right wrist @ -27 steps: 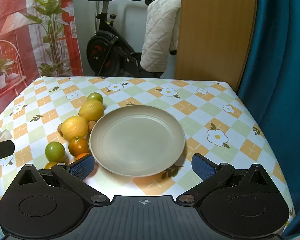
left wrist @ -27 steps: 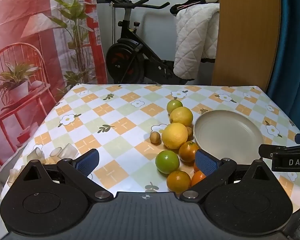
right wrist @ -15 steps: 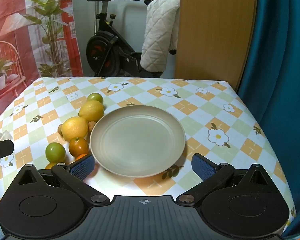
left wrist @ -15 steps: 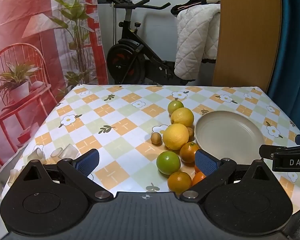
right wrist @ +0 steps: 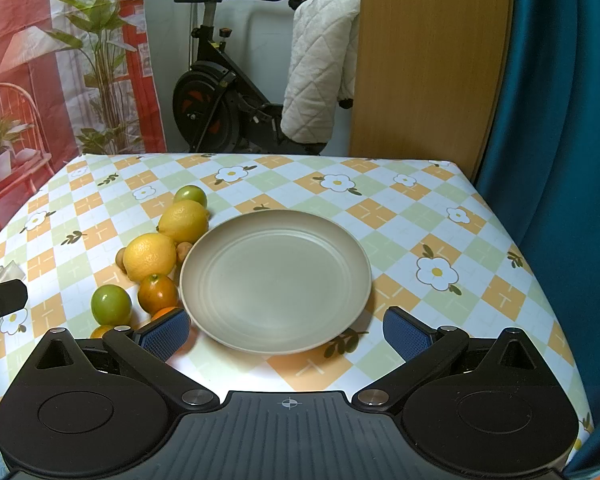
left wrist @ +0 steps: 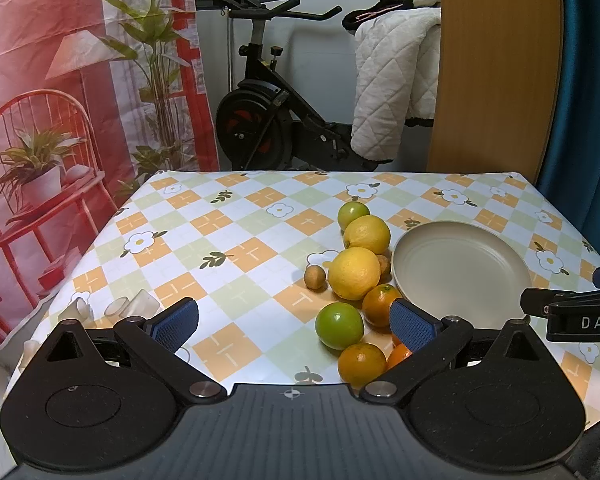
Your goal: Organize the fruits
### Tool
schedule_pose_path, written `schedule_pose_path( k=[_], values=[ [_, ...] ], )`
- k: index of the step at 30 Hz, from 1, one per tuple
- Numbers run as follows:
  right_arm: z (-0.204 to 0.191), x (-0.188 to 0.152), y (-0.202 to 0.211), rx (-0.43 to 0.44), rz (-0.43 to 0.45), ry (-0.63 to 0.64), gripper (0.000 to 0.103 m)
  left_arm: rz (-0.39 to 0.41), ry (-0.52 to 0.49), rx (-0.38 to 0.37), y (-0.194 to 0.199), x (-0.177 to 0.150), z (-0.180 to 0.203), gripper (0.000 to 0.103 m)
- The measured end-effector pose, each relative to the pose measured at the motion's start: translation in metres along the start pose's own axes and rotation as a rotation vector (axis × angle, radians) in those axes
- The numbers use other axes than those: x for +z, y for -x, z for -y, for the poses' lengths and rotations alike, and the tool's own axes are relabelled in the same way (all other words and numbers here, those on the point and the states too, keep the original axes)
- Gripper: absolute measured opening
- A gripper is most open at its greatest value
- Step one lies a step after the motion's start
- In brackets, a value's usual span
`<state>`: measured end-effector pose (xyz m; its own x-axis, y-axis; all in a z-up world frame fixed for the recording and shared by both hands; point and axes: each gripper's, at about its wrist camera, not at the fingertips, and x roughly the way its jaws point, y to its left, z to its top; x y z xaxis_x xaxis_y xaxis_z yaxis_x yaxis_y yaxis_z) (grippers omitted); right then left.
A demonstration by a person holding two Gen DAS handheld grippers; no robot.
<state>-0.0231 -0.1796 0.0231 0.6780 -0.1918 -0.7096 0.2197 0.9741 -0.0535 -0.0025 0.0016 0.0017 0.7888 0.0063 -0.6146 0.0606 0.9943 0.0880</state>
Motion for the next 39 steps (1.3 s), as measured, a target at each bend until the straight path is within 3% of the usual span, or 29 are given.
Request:
schedule_pose_path(
  k=[39],
  values=[
    [-0.003, -0.0012, 0.0019, 0.001, 0.001, 0.007, 0.103, 0.001, 0.006, -0.006, -0.0001, -0.0001, -0.0001, 0.103]
  ],
)
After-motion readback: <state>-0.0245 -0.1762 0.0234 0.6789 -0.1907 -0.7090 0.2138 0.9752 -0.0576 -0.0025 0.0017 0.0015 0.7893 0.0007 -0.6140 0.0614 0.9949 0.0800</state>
